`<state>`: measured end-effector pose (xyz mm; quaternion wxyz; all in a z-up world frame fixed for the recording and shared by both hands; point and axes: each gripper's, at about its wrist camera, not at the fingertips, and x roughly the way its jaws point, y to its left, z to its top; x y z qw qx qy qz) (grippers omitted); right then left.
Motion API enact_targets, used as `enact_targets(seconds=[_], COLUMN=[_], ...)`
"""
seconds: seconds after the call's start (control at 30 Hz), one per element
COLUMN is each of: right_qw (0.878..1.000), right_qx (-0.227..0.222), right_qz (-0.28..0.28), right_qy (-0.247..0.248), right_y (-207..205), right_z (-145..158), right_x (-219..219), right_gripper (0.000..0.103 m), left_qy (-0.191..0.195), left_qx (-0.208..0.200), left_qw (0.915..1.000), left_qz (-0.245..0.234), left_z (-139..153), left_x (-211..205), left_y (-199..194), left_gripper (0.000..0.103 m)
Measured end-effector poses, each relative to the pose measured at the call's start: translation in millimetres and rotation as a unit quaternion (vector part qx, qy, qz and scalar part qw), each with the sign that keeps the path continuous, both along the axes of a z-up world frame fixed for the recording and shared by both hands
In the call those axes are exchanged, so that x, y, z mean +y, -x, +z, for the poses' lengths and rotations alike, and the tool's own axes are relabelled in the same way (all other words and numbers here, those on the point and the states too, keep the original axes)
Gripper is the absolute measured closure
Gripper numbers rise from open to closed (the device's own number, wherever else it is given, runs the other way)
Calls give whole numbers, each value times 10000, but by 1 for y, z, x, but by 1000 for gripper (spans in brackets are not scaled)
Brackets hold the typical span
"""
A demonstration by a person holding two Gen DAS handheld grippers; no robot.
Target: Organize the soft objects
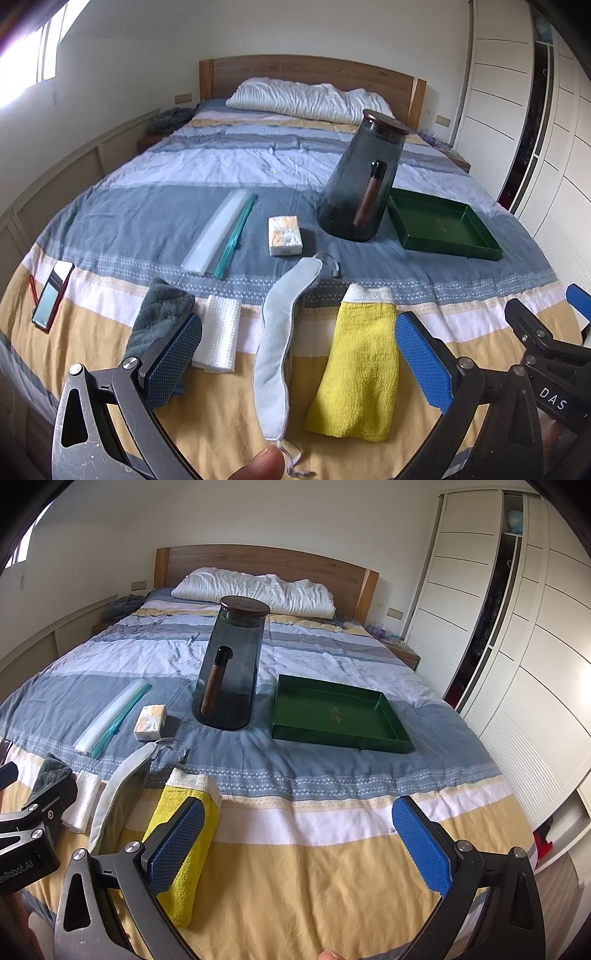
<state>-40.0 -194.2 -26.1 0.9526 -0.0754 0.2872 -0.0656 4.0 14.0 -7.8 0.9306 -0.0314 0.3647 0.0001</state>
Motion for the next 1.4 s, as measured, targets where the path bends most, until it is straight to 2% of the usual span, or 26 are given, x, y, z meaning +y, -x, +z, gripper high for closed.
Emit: enact_targets(seconds=[1.4], right_qw=[10000], right_qx=[42], right_qz=[14], right_qy=[-34], right_y=[-2], right_z=[-1], right_x=[-2], right_gripper=[0], left_qy=[-34], left_qx=[75], left_qw=[10000], left_qz=[-34], left_z=[-3], left_x=[1], left_y=[0], left_gripper=[1])
